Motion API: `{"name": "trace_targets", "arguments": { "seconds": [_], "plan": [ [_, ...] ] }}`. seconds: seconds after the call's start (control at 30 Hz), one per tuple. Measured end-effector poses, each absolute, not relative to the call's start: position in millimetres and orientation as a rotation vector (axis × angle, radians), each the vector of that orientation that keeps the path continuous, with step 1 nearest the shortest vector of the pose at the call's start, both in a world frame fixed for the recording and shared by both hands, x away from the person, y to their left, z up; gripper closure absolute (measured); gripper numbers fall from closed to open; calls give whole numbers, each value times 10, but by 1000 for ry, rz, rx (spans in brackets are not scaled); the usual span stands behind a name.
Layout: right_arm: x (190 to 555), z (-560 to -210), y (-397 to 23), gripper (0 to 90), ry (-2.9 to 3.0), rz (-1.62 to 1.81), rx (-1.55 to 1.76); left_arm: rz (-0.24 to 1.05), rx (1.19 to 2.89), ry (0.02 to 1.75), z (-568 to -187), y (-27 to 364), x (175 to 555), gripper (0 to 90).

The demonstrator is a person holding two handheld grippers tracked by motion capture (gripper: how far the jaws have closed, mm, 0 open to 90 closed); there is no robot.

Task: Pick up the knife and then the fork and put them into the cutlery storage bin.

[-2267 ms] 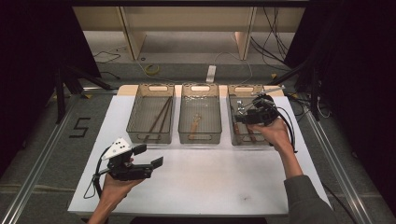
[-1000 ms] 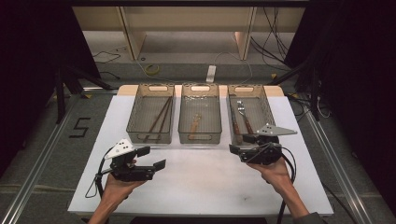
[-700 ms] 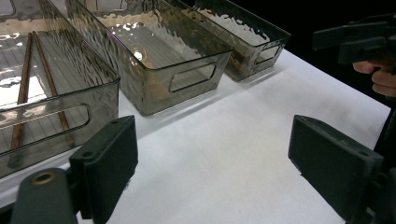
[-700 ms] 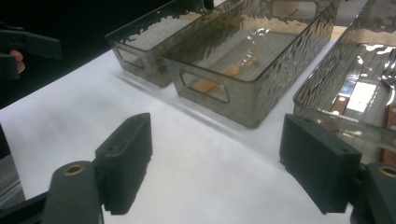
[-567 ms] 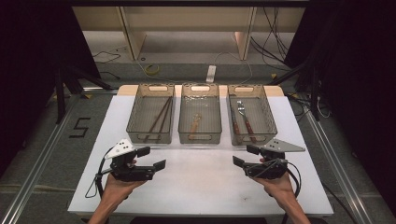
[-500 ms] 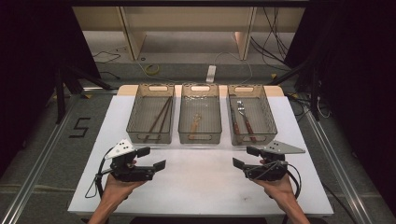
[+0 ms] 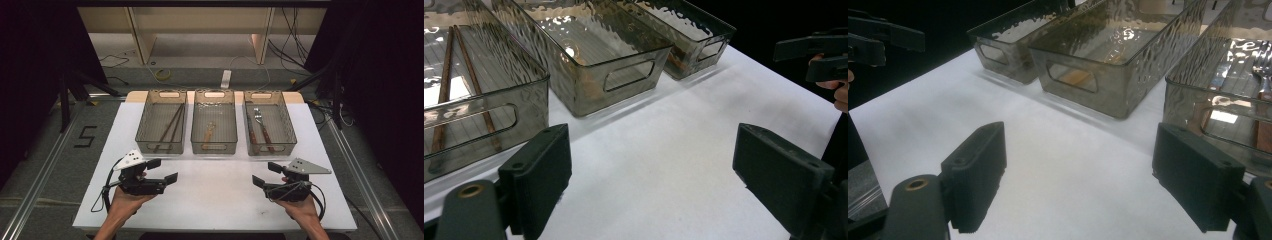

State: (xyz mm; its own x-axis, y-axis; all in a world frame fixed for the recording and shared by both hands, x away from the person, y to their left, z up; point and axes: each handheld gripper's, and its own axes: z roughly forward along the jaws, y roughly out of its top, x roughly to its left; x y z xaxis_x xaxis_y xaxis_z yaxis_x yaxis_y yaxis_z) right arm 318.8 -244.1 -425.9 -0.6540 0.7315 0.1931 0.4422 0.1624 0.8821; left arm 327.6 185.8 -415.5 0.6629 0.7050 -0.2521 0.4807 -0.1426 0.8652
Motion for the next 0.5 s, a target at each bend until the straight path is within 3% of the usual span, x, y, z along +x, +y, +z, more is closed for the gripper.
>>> {"name": "trace_targets", "arguments": {
  "seconds": [0.5],
  "plan": [
    [3169, -4258, -2440, 212, 2157, 1484, 1117, 260, 1795, 950, -4153, 1852, 3276, 152]
  ]
}}
